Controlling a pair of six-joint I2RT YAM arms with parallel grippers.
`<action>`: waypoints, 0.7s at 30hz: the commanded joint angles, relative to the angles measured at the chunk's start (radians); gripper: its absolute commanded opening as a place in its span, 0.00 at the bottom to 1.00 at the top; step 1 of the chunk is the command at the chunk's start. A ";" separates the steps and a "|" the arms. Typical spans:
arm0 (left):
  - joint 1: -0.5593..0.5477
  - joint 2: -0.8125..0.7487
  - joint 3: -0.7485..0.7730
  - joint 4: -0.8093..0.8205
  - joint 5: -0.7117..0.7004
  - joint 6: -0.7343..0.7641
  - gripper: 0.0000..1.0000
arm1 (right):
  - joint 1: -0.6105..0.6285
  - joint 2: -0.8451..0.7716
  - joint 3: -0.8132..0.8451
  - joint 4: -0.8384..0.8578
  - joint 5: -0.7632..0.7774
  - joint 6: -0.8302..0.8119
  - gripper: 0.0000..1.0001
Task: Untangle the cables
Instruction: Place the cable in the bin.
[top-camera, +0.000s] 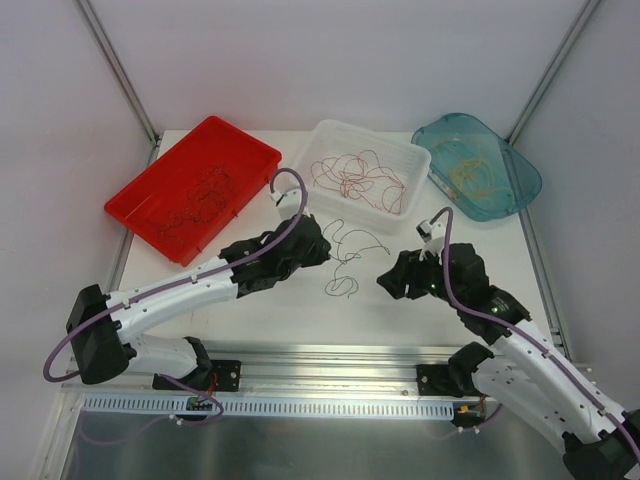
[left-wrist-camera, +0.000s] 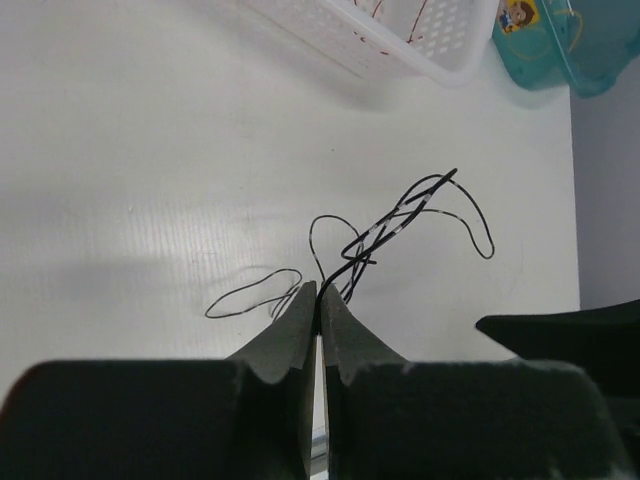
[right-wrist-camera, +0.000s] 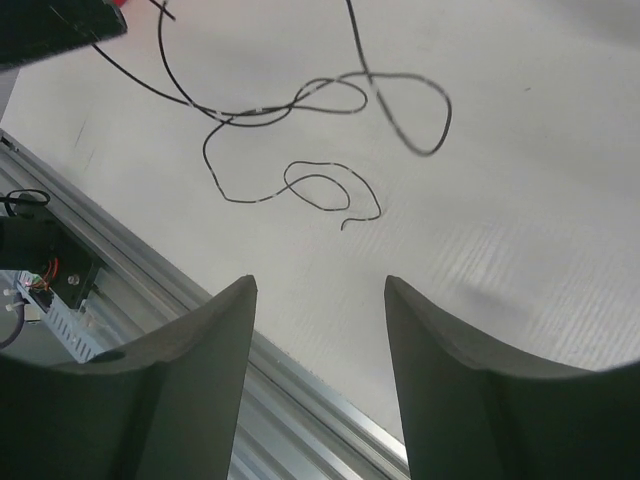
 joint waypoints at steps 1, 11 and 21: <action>0.006 -0.006 0.059 -0.051 -0.097 -0.146 0.00 | 0.035 0.002 -0.060 0.183 -0.008 0.071 0.58; 0.004 -0.001 0.082 -0.077 -0.088 -0.312 0.00 | 0.185 0.152 -0.103 0.496 0.022 0.139 0.64; 0.006 -0.010 0.086 -0.077 -0.055 -0.335 0.00 | 0.241 0.344 -0.040 0.596 0.111 0.111 0.63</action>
